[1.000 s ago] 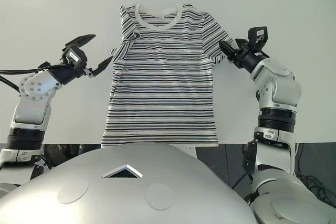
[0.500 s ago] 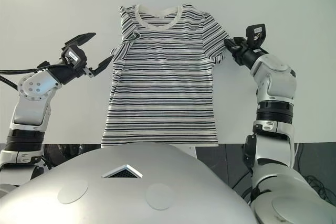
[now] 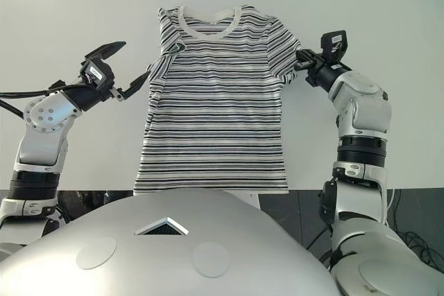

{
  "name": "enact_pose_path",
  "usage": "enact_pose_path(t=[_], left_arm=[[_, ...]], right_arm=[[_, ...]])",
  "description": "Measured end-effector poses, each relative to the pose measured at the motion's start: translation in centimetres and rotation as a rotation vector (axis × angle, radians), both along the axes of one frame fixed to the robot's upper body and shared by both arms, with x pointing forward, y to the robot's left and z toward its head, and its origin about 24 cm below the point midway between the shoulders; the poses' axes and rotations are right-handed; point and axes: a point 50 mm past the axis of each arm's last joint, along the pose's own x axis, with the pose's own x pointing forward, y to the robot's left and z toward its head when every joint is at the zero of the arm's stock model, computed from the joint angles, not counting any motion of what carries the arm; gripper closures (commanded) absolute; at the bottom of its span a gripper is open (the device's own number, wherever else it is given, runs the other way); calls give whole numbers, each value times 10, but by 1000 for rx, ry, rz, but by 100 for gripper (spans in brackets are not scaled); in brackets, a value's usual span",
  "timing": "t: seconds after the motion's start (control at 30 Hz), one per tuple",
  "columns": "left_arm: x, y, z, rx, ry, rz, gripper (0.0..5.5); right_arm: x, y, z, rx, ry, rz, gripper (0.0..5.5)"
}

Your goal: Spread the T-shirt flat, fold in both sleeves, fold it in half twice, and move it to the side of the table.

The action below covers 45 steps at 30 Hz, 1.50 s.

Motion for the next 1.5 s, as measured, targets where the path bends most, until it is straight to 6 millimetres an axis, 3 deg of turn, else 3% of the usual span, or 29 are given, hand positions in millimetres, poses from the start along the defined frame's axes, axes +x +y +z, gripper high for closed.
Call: enact_pose_path(t=[0.27,0.6,0.93,1.2,1.33,1.43,1.5], left_arm=[[0,-1,0,-6,-1,0,151],[1,-5,-1,-22,0,-2,151],[1,-9,-3,-40,11,1,151],[0,-9,-3,-41,12,4,151],[1,-9,-3,-42,5,19,151],[2,-7,-6,-31,13,26,151],[2,-4,-10,-15,21,32,151]], right_arm=[[2,39,20,-21,-96,119,547],[11,86,18,-112,-119,228,547],[15,110,13,-193,-132,316,547],[15,114,1,-282,-120,352,384],[12,123,6,-210,-124,390,362],[-3,138,20,23,-100,475,362],[-12,138,41,163,-114,511,362]])
